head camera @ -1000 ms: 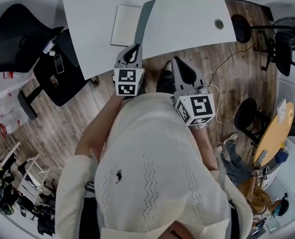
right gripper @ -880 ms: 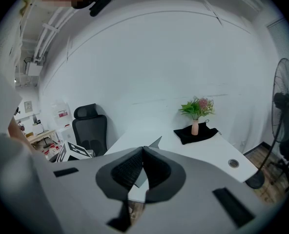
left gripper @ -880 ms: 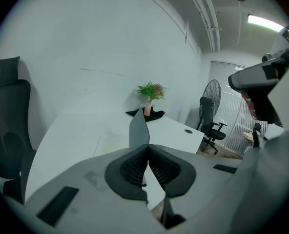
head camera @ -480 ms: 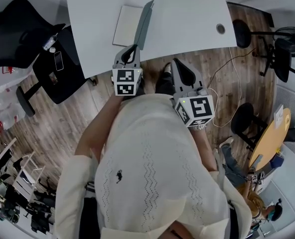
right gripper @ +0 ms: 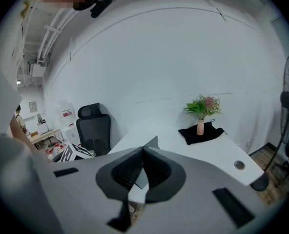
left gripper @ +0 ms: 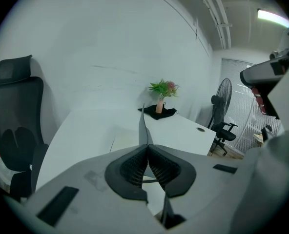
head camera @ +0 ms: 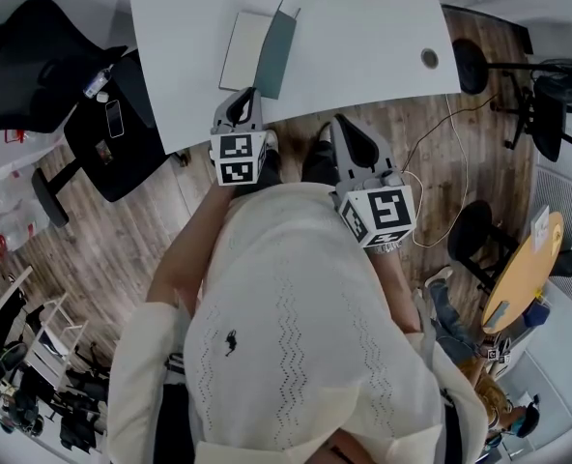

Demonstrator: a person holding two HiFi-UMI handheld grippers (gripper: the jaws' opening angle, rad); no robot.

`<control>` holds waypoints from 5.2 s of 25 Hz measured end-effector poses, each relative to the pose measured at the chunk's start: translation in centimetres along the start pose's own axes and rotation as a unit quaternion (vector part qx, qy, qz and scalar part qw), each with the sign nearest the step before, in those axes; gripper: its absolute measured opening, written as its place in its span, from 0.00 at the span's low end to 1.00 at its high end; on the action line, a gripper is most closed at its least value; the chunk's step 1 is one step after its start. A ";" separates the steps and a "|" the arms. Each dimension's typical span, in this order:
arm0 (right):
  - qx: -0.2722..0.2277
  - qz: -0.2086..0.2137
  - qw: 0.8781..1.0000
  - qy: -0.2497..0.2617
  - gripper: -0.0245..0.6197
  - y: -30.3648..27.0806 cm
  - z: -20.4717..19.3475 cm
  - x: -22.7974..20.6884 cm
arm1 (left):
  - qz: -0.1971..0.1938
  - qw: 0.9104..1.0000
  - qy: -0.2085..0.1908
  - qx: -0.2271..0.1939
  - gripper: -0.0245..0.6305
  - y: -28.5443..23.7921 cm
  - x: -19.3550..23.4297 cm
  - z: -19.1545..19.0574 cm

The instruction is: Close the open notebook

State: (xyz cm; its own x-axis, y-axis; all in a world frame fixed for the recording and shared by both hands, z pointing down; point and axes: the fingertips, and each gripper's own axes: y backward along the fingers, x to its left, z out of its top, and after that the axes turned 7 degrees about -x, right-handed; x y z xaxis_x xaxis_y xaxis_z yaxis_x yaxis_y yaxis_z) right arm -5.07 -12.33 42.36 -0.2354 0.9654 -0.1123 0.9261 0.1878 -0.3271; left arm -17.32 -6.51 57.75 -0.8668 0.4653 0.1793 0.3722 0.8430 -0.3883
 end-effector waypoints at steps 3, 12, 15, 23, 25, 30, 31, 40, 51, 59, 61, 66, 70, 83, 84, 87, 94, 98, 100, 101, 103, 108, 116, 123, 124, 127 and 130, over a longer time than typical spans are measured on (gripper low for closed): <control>0.002 0.001 1.000 0.001 0.04 -0.3 0.0 0.0 | 0.008 1.000 0.001 0.002 0.06 -0.1 0.7 -0.4; 0.008 -0.002 1.000 0.006 0.04 -1.0 0.0 -0.1 | 0.031 0.999 0.015 0.020 0.06 -0.4 3.1 -1.7; 0.011 -0.002 1.000 0.008 0.04 -1.3 0.0 0.0 | 0.035 0.999 0.014 0.024 0.06 -0.5 3.7 -2.0; 0.016 -0.007 1.000 0.009 0.04 -1.6 0.1 -0.1 | 0.052 0.997 0.016 0.046 0.07 -0.7 4.6 -2.9; 0.017 -0.006 1.000 0.010 0.04 -1.7 0.0 0.0 | 0.058 0.997 0.017 0.048 0.07 -0.8 5.0 -3.1; 0.021 -0.009 1.000 0.011 0.04 -1.9 -0.3 0.2 | 0.070 0.996 0.023 0.058 0.07 -1.2 6.4 -4.0; 0.021 -0.010 1.000 0.011 0.04 -1.9 -0.3 0.1 | 0.071 0.995 0.023 0.059 0.07 -1.2 6.6 -4.0; 0.025 -0.017 0.999 0.009 0.04 -1.4 -0.7 -0.3 | 0.097 0.992 0.024 0.082 0.09 -1.6 7.6 -5.1; 0.027 -0.019 0.999 0.004 0.04 -1.3 -0.9 -0.5 | 0.110 0.988 0.025 0.109 0.22 -1.7 9.0 -6.6; 0.027 -0.007 1.000 0.000 0.04 -1.2 -1.1 -0.9 | 0.106 0.990 0.018 0.089 0.28 -0.1 8.0 -5.5; 0.027 0.003 1.000 0.002 0.04 -1.4 -1.0 -0.9 | 0.103 0.992 0.017 0.072 0.15 0.5 7.2 -4.3; 0.030 0.031 0.999 0.004 0.04 -1.8 -1.0 -1.2 | 0.078 0.997 0.010 0.027 0.06 1.7 4.4 -1.0; 0.033 0.060 0.998 0.009 0.04 -2.1 -0.9 -1.3 | 0.065 0.998 0.010 -0.008 0.06 2.9 2.2 1.9; 0.047 0.154 0.986 0.029 0.04 -2.2 -0.8 -2.9 | 0.102 0.992 0.023 -0.075 0.06 6.6 -4.3 6.7; 0.049 0.161 0.985 0.031 0.04 -2.2 -0.8 -3.1 | 0.108 0.991 0.025 -0.079 0.06 6.7 -4.7 6.9; 0.052 0.181 0.981 0.038 0.04 -2.1 -0.8 -3.8 | 0.128 0.988 0.030 -0.084 0.05 7.1 -5.8 7.1; 0.048 0.225 0.972 0.052 0.04 -1.4 -0.7 -5.1 | 0.173 0.979 0.036 -0.097 0.06 8.1 -8.5 7.1; 0.040 0.243 0.967 0.057 0.04 -1.3 -0.1 -5.9 | 0.198 0.973 0.040 -0.109 0.06 8.5 -9.4 7.4; 0.035 0.250 0.966 0.055 0.04 -1.1 0.3 -6.4 | 0.210 0.970 0.039 -0.114 0.05 8.7 -9.8 7.6; 0.032 0.253 0.966 0.052 0.04 -1.0 0.5 -6.6 | 0.216 0.969 0.038 -0.117 0.05 8.9 -10.1 7.8; 0.027 0.256 0.965 0.051 0.04 -0.8 1.0 -7.1 | 0.227 0.965 0.036 -0.122 0.05 9.2 -10.4 8.1; 0.003 0.267 0.962 0.055 0.04 -0.4 2.9 -8.0 | 0.251 0.957 0.023 -0.145 0.06 10.1 -11.1 10.0; -0.050 0.278 0.956 0.077 0.04 0.8 7.8 -8.7 | 0.272 0.943 -0.025 -0.190 0.06 12.7 -12.7 15.6; -0.091 0.290 0.949 0.082 0.04 2.4 11.7 -8.4 | 0.278 0.931 -0.011 -0.236 0.06 15.2 -13.5 19.0; -0.098 0.292 0.948 0.082 0.04 2.6 12.3 -8.3 | 0.279 0.929 -0.009 -0.242 0.06 15.5 -13.5 19.4; -0.115 0.297 0.944 0.084 0.04 3.3 13.5 -8.1 | 0.281 0.926 -0.005 -0.253 0.05 16.3 -13.6 20.2; -0.124 0.297 0.943 0.084 0.04 3.7 14.3 -8.1 | 0.283 0.922 0.004 -0.266 0.06 17.0 -13.6 20.8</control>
State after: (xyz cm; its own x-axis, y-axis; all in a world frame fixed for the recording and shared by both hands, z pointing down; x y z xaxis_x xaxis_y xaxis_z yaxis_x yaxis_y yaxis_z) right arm -3.98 -22.07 28.67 0.3782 0.9244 -0.0494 0.9250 -0.3795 -0.0207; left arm -6.11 -4.14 29.90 -0.4823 0.8713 0.0909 0.8757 0.4768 0.0757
